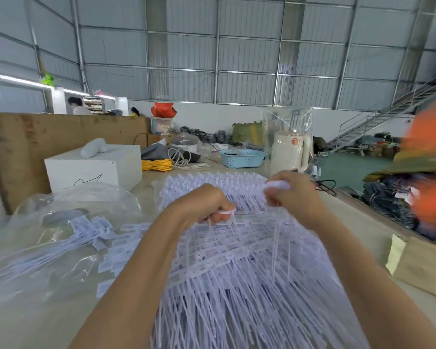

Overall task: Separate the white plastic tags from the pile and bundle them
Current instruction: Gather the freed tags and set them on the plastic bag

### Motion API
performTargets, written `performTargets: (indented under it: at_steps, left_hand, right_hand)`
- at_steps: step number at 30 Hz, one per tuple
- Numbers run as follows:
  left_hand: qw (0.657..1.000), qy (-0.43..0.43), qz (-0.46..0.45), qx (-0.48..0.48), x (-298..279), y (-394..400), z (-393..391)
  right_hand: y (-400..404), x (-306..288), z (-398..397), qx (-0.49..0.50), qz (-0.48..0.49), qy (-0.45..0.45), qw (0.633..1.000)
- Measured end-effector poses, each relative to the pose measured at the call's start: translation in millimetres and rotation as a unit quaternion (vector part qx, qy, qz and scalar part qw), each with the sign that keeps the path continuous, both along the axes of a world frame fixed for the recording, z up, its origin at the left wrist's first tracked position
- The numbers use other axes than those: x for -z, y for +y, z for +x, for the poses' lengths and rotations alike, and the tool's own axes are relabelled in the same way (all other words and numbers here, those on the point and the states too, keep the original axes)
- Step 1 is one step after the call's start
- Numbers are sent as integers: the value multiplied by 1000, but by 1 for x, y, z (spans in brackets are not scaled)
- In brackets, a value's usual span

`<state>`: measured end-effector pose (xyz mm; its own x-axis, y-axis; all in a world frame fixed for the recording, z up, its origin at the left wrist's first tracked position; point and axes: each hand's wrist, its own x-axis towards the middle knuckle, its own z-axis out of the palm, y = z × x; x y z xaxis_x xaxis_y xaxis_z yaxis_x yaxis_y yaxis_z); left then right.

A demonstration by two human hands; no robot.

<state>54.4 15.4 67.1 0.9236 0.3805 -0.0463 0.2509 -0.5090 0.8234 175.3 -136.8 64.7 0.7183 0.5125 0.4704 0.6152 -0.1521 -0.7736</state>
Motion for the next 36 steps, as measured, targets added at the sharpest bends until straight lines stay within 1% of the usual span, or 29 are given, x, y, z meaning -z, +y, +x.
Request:
performTargets:
  at_steps: [1,2,3,4,6,7,8,9,10,11,12,13,14,15,17,18,20,21,22,23,25,27,28,30,32,34,36]
  left_hand:
    - [999,-10,40,0,3,-1,1]
    - [997,-7,72,9,8,-3,3]
    - [995,11,97,20,13,-4,6]
    - [991,41,124,28,17,-7,8]
    - [973,107,201,29,22,-9,12]
    - [959,131,251,15,22,-10,14]
    - [944,139,300,-12,20,-12,14]
    - [937,115,326,-44,17,-15,13]
    - [947,55,311,-64,13,-20,12]
    - [965,-24,255,-63,9,-26,11]
    - [980,-90,175,-38,5,-32,9]
    - [988,-127,86,6,0,-40,7]
    - [990,-133,15,55,-5,-49,4]
    - [986,-124,-30,104,-7,-57,2]
    - [975,-116,-58,181,-8,-72,0]
    - [971,-129,-63,190,-8,-79,1]
    - [971,-176,-70,145,-13,-86,4]
    - [974,-194,-52,106,-17,-85,6]
    - [977,-204,-7,65,-22,-81,7]
    - [977,-205,61,27,-27,-74,6]
    - [968,-178,177,-22,-33,-55,-2]
    - [956,-144,248,-64,-32,-30,-16]
    - [950,-131,268,-93,-29,-17,-26]
    - [942,-129,274,-145,-21,10,-49]
    - [939,-137,269,-165,-12,37,-77]
    - [935,-123,277,-184,-4,65,-107]
    - [931,-102,280,-212,4,96,-137]
  right_hand:
    - [-7,-10,0,-29,66,59,996]
    - [-14,-19,-1,-52,135,95,985]
    - [-20,-28,-2,-66,189,106,974]
    - [-25,-35,-4,-75,221,98,967]
    - [-31,-42,-9,-92,238,78,964]
    - [-33,-42,-10,-101,240,85,962]
    - [-32,-42,-10,-108,242,104,959]
    - [-31,-40,-11,-115,241,129,955]
    - [-28,-38,-11,-123,234,154,952]
    - [-24,-36,-12,-129,223,177,950]
    - [-20,-33,-12,-131,210,195,949]
    - [-16,-32,-13,-130,201,208,948]
    - [-13,-31,-15,-125,200,213,948]
    - [-11,-30,-16,-116,209,214,947]
    - [-10,-31,-18,-88,234,206,946]
    - [-10,-32,-19,-78,243,200,946]
    - [-8,-34,-19,-76,252,195,945]
    - [-5,-36,-19,-81,249,197,945]
    - [-2,-37,-19,-86,242,202,945]
    - [4,-38,-21,-90,232,209,946]
    - [21,-39,-26,-93,200,206,953]
    - [45,-37,-37,-94,155,185,966]
    - [60,-35,-44,-99,135,179,969]
    - [91,-30,-60,-122,102,182,970]
    - [122,-22,-81,-155,62,203,965]
    - [151,-12,-104,-190,28,231,954]
    - [178,0,-126,-219,-3,229,948]
